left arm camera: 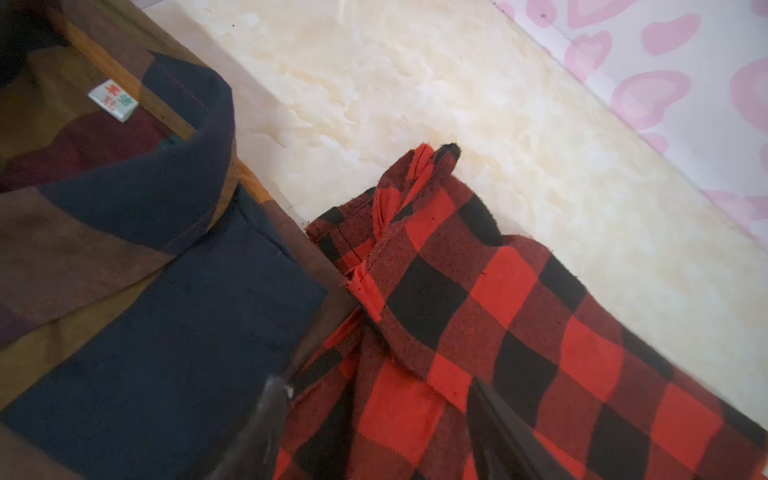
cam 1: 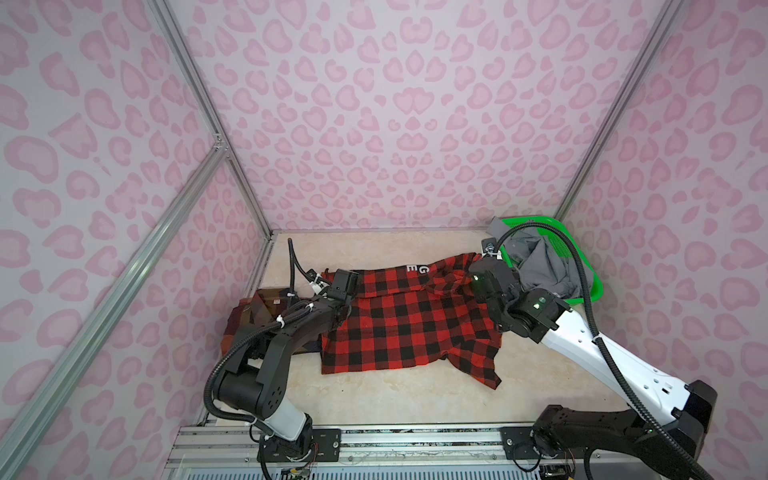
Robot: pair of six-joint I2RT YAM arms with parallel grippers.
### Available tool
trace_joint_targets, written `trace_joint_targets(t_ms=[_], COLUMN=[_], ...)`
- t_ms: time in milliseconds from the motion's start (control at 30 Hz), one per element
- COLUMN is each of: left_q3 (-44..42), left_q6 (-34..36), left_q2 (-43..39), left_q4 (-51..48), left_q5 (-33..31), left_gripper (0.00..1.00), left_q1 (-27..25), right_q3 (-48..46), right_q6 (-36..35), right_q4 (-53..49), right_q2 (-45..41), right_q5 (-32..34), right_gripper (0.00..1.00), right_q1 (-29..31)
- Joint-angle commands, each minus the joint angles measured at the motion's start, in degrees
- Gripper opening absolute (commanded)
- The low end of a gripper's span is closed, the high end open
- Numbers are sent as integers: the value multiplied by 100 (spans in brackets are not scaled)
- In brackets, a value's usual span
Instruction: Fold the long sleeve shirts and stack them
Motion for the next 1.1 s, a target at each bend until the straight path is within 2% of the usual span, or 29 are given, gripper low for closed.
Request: trace_joint_targets(t_ms=[0, 100, 300, 400, 733, 933, 1067], left_q3=[-128, -91, -249, -321, -561, -549, -510], left_q6=[-79, -43, -73, -96, 66, 329, 409], left_q2=[-506, -861, -1752, -2220, -3524, -3890, -3947], left_q4=[-292, -534, -896, -1166, -1962, -2187, -2283], left_q5=[206, 517, 769, 773, 406, 246, 266], left_gripper=[80, 86, 90, 91, 95, 95, 96], left_q1=[91, 204, 332, 401, 487, 520, 548], right_q3=[-215, -113, 974, 1892, 4485, 6899, 8250], right_q6=[229, -115, -759, -962, -1285, -1479, -1436], right_q4=[-134, 178, 572, 463, -109, -1334, -1895], right_q2=[-220, -174, 900, 1850, 4425, 6376, 7359], right_q5=[-198, -337, -1451, -2294, -3768, -4892, -5276], right_gripper=[0, 0, 0, 0, 0, 0, 0], right_q1=[41, 27, 38, 134, 342, 354, 370])
